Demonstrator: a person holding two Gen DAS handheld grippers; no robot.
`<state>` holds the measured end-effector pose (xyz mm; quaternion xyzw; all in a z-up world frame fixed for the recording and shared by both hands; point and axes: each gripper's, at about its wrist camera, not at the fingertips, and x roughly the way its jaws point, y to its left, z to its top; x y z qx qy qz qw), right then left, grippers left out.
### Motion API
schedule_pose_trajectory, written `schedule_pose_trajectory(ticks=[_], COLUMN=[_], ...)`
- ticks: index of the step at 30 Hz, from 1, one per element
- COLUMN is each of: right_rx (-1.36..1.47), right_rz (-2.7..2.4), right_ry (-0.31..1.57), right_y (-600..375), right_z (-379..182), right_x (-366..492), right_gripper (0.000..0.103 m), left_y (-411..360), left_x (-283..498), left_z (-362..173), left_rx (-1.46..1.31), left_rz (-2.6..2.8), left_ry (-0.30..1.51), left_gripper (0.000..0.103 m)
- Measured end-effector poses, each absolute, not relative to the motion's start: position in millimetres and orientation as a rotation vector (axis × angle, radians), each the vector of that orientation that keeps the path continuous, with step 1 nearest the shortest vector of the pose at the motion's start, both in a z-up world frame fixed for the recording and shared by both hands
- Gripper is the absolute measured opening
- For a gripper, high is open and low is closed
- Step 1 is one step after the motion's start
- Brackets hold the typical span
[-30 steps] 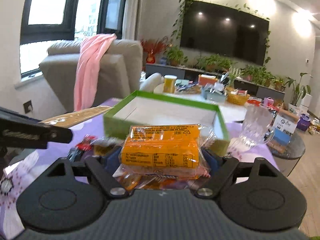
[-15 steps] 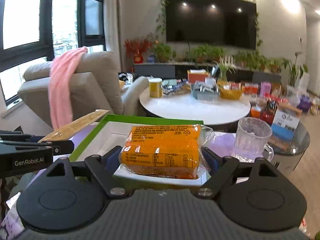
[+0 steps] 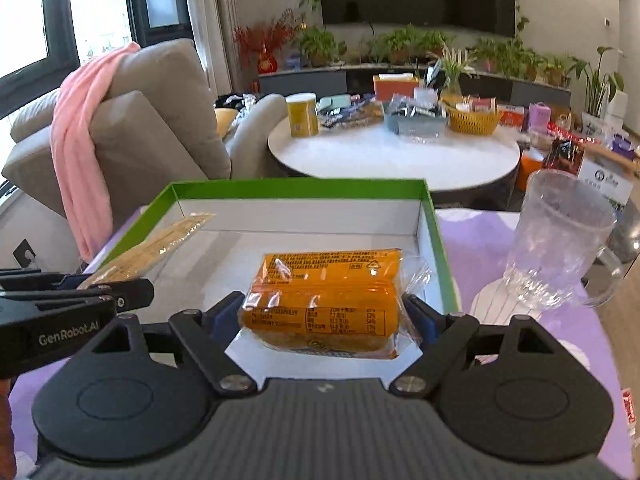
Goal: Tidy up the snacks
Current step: 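Carry both snacks into the green box and open both tools, then grasp the dark chocolate bar with the left tool while the right tool grasps a clear snack bag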
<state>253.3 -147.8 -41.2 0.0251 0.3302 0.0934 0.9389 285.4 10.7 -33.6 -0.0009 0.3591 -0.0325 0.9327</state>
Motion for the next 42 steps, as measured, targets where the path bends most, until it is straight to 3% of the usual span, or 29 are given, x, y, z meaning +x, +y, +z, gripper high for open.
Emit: schedule_pose_trajectory(ticks=[13,31,36,42], right_rx=[0.082,0.108,0.106,0.158], right_rz=[0.192,0.152,0.094,0.119], right_ry=[0.764,0.596,0.509,0.552], right_y=[-150.9,-184.7,-189.9,-203.2], right_z=[-44.6,-6.3,-3.5,-11.0], right_x=[260.5,196.7,174.2,159.0], right_gripper=[0.061,0.061,0.061,0.061], left_y=[4.4,41.0,54.8,76.6], left_x=[285.4,225.3,208.7,191.6], left_z=[-39.8,15.6,11.9,-11.0], left_rx=[0.020,-0.003,-0.023,-0.059], left_rz=[-0.071,0.005,0.031,0.092], left_ry=[0.785,0.642,0.655,0.719], left_gripper=[0.026,0.027,0.028,0.028])
